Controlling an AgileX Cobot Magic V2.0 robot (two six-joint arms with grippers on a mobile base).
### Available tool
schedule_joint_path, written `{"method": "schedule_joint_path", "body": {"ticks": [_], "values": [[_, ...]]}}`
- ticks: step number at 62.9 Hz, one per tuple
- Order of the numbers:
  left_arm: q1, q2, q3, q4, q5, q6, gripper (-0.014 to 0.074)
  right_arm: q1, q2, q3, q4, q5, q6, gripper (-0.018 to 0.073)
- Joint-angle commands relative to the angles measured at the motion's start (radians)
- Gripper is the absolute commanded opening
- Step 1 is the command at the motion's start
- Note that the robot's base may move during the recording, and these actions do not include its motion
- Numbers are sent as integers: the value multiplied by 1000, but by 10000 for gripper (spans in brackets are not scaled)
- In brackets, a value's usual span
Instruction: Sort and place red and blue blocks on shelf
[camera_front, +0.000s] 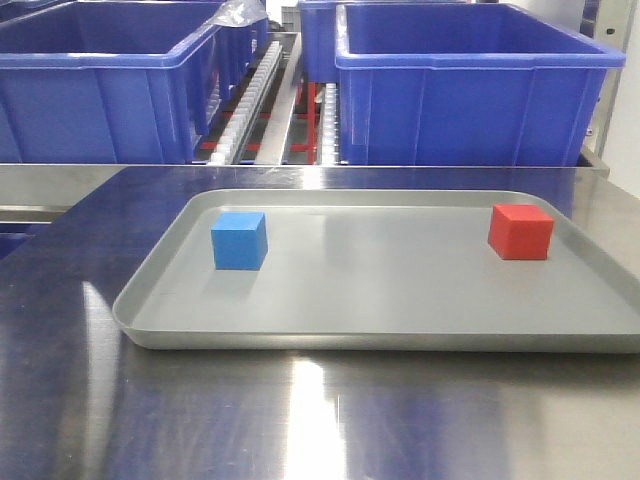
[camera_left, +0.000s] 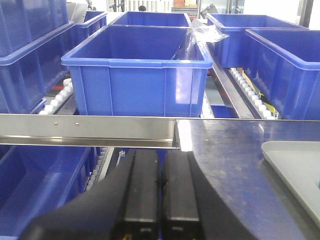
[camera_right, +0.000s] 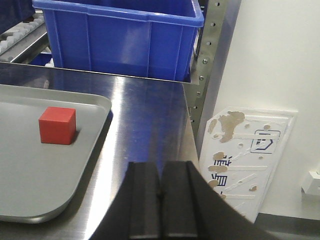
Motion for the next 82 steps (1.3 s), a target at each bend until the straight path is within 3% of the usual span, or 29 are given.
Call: {"method": "schedule_joint_path", "body": {"ticks": [1,82], "values": [[-6,-15,25,-6,-85,1,136,-4,-20,-21,-12,-93,0,53],[-6,-15,25,-6,-85,1,136,-4,-20,-21,-13,-104,0,53]]}}
